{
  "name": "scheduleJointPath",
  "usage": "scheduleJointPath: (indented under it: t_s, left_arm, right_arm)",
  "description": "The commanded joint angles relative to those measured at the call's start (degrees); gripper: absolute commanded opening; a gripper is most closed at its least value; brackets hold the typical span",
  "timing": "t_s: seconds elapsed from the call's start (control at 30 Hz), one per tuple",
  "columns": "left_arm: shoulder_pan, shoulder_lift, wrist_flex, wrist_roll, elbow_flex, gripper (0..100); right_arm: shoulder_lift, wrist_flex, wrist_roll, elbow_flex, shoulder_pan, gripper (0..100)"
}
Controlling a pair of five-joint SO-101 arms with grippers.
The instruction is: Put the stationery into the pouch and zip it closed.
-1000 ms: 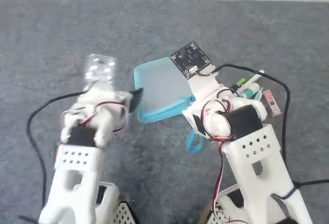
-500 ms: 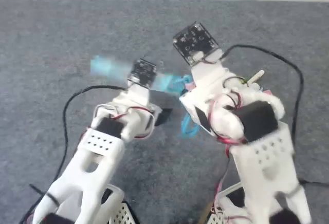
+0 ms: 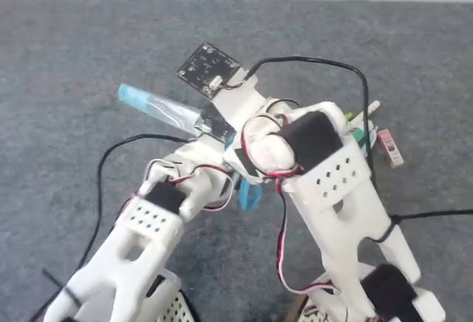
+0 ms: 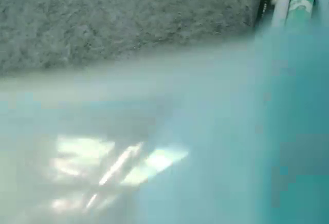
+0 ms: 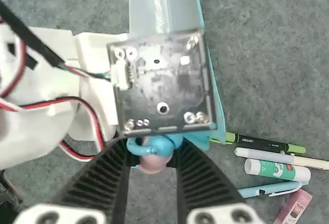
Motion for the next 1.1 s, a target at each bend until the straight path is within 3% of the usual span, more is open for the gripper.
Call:
scheduleJointPath:
  t_s: [0.0, 0.43, 0.6, 0.83, 1.07]
  left_arm:
    - [-2.9, -10.3, 3.3, 3.8, 0.5, 30]
    - [-17.8, -33.7, 11.7, 1.8, 3.7, 30]
    - [-22.5, -35.4, 19.3, -1.4, -1.5, 30]
    - [-28.1, -35.7, 21.6, -2.9, -2.6, 30]
    - [-28.8, -35.8, 22.4, -2.9, -4.1, 30]
  right_arm:
    - [-4.5, -1.7, 1.1, 4.2, 1.3, 0.6]
    - [-11.9, -13.2, 1.1, 24.5, 1.8, 0.6]
    - [-14.0, -19.1, 0.7, 30.9, 4.0, 0.6]
    - [-16.5, -19.5, 1.1, 28.7, 15.3, 0.6]
    - [-16.8, -19.6, 1.9, 28.2, 12.4, 0.6]
